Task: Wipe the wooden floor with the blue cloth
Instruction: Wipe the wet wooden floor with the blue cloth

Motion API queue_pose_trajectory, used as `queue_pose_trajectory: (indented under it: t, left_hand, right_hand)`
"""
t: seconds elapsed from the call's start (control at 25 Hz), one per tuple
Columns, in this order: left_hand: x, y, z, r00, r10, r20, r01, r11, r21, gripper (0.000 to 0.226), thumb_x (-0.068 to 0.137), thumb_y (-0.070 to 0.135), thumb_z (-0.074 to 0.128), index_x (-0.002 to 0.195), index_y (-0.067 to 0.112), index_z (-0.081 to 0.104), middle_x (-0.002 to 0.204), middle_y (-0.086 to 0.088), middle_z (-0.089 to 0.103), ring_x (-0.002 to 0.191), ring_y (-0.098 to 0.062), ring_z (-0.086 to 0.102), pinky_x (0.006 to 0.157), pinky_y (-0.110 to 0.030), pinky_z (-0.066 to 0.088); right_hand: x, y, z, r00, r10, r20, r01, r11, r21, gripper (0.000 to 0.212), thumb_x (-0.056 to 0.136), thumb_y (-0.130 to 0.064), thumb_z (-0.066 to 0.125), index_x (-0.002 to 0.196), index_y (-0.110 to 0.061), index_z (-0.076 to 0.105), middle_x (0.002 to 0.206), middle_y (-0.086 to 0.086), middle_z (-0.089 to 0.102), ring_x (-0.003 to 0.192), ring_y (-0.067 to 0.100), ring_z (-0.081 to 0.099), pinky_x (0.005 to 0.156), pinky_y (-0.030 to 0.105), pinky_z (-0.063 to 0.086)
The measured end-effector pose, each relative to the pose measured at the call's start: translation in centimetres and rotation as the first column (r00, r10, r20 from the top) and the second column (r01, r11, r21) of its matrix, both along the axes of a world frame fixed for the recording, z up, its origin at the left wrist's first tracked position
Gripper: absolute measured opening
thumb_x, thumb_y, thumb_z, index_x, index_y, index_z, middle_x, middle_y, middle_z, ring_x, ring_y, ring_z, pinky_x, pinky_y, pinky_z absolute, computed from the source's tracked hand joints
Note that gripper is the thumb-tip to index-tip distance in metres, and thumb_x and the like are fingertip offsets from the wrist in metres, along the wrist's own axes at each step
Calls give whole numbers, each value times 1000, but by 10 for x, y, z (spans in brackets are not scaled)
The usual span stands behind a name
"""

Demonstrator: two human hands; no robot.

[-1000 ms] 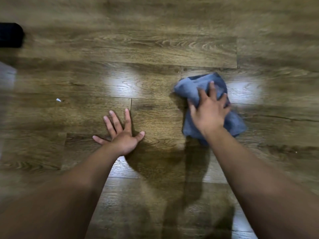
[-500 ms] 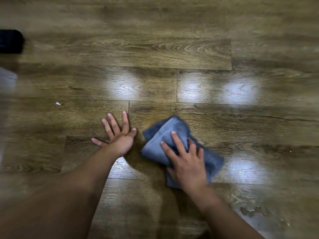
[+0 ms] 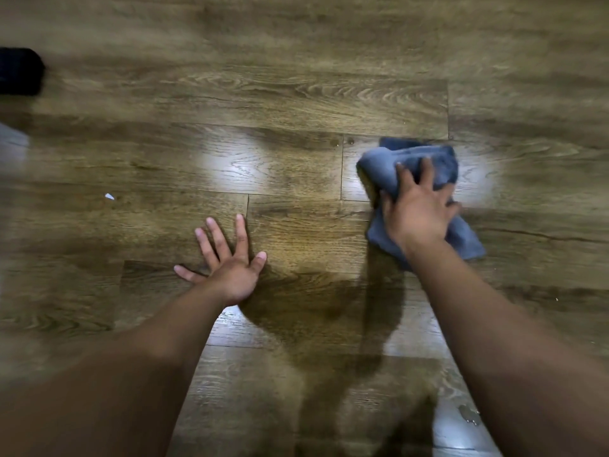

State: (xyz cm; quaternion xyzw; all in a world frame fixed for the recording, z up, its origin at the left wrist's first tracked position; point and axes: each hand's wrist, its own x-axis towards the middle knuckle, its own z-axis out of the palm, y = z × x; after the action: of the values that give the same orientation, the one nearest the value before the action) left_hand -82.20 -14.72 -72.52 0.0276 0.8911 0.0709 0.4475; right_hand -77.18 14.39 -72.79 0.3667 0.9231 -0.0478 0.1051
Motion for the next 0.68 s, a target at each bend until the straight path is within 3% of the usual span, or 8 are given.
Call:
queue_pose_trajectory:
  t: [0.16, 0.32, 0.48, 0.56, 0.68]
  left_hand:
    - [0, 0, -4, 999, 2, -36, -2, 1000, -12, 75, 101, 65, 26, 147, 50, -32, 149, 1, -55, 140, -25, -47, 103, -80, -12]
    - [1, -1, -8, 996, -16, -82, 14, 999, -31, 75, 101, 63, 29, 149, 50, -28, 153, 0, -49, 143, -26, -42, 103, -82, -8]
    - [0, -5, -8, 996, -42, -83, 40, 999, -30, 74, 100, 66, 26, 148, 51, -28, 154, -1, -49, 144, -26, -41, 101, -83, -7]
    - [3, -3, -6, 994, -46, -96, 43, 999, -31, 73, 100, 66, 25, 150, 50, -26, 156, -2, -46, 146, -27, -39, 102, -83, -6]
    - [6, 0, -4, 992, -46, -119, 44, 999, -23, 72, 101, 64, 26, 153, 47, -22, 158, -4, -42, 147, -27, -36, 102, -83, -5]
  right_hand:
    - [17, -79, 3, 959, 283, -11, -283, 959, -12, 58, 93, -50, 51, 148, -42, 33, 166, -1, 7, 129, 50, 31, 101, 66, 29]
    - [99, -149, 0, 866, 492, -90, -495, 869, -10, 65, 83, -40, 65, 145, -36, 46, 164, 1, 24, 128, 53, 41, 93, 60, 39]
    - [196, -172, -8, 767, 632, -112, -637, 771, -10, 83, 70, -40, 77, 146, -34, 44, 165, 2, 21, 127, 54, 42, 96, 61, 38]
    - [229, -160, -6, 759, 645, -87, -648, 761, -15, 89, 63, -35, 84, 144, -34, 47, 163, 2, 27, 126, 54, 45, 93, 62, 40]
    - [244, -114, -1, 866, 492, -82, -493, 870, 13, 83, 66, -29, 84, 142, -33, 52, 160, 3, 33, 122, 53, 46, 89, 62, 41]
